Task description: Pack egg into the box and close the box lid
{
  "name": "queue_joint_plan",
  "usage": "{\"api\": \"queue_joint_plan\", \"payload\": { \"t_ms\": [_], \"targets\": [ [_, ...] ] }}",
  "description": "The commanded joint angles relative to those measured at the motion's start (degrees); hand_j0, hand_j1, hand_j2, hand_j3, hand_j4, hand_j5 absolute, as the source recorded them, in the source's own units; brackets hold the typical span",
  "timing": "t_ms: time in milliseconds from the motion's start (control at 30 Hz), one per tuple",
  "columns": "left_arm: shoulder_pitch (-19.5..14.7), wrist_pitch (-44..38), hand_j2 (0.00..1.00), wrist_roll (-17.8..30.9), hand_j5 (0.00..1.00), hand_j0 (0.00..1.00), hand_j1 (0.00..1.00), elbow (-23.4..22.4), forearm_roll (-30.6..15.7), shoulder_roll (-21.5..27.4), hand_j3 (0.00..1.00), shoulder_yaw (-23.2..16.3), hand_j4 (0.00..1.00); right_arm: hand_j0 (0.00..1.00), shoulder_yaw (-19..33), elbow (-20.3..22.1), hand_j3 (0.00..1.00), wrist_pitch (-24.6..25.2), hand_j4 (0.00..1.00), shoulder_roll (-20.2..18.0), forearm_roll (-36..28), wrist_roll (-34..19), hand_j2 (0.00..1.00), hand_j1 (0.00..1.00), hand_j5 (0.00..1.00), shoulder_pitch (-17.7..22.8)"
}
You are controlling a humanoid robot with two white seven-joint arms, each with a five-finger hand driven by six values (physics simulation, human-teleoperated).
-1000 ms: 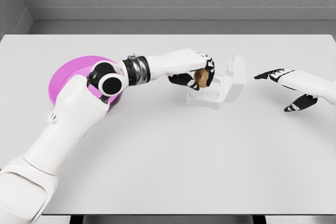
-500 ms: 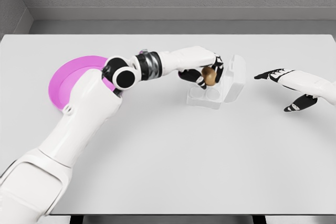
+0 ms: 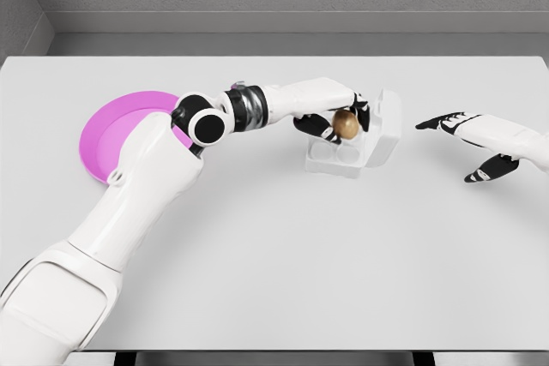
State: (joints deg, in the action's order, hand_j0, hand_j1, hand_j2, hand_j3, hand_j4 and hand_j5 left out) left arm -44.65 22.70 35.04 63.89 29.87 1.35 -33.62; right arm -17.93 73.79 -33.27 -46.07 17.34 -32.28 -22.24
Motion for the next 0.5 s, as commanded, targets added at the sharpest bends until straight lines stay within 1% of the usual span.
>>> {"api": "queue_joint_plan", "payload": {
  "t_ms": [0,167,200,233,267,333,433,467],
  "targets": [
    [0.0,-0.11,0.66,-0.04,0.66,0.66,0.66,0.27,-0.34,0.23,0.66,0.14,0.66,1.0,0.01,0.13,1.0,0.14,1.0,-0.07,-0.37,0.02,1.0,1.0,1.0,0.0],
    [0.18,-0.02,0.69,-0.04,0.69,0.69,0.69,0.36,-0.43,0.41,0.69,0.14,0.69,1.0,0.09,0.31,1.0,0.14,1.0,-0.07,-0.37,0.02,1.0,1.0,1.0,0.0],
    [0.26,-0.02,0.71,-0.04,0.71,0.71,0.71,0.36,-0.43,0.41,0.71,0.14,0.71,1.0,0.09,0.31,1.0,0.14,1.0,-0.07,-0.37,0.02,1.0,1.0,1.0,0.0],
    [0.18,-0.02,0.8,-0.04,0.8,0.8,0.8,0.36,-0.43,0.41,0.8,0.14,0.8,1.0,0.09,0.31,1.0,0.14,1.0,-0.07,-0.37,0.02,1.0,1.0,1.0,0.0],
    [0.09,-0.02,0.84,-0.04,0.84,0.84,0.84,0.36,-0.43,0.41,0.84,0.14,0.84,1.0,0.09,0.31,1.0,0.14,1.0,-0.07,-0.37,0.02,1.0,1.0,1.0,0.0],
    [0.17,-0.02,0.85,-0.04,0.85,0.85,0.85,0.44,-0.6,0.41,0.85,0.14,0.85,1.0,0.09,0.39,1.0,0.14,1.0,-0.07,-0.37,0.02,1.0,1.0,1.0,0.0],
    [0.26,-0.02,0.96,-0.04,0.96,0.96,0.96,0.53,-0.6,0.49,0.96,0.58,0.96,1.0,0.09,0.39,1.0,0.14,1.0,-0.07,-0.37,0.02,1.0,1.0,1.0,0.09],
    [0.35,-0.02,1.0,-0.04,1.0,1.0,1.0,0.62,-0.6,1.37,1.0,0.66,1.0,1.0,0.09,0.39,1.0,0.14,1.0,-0.07,-0.37,0.02,1.0,1.0,1.0,0.09]
  ]
}}
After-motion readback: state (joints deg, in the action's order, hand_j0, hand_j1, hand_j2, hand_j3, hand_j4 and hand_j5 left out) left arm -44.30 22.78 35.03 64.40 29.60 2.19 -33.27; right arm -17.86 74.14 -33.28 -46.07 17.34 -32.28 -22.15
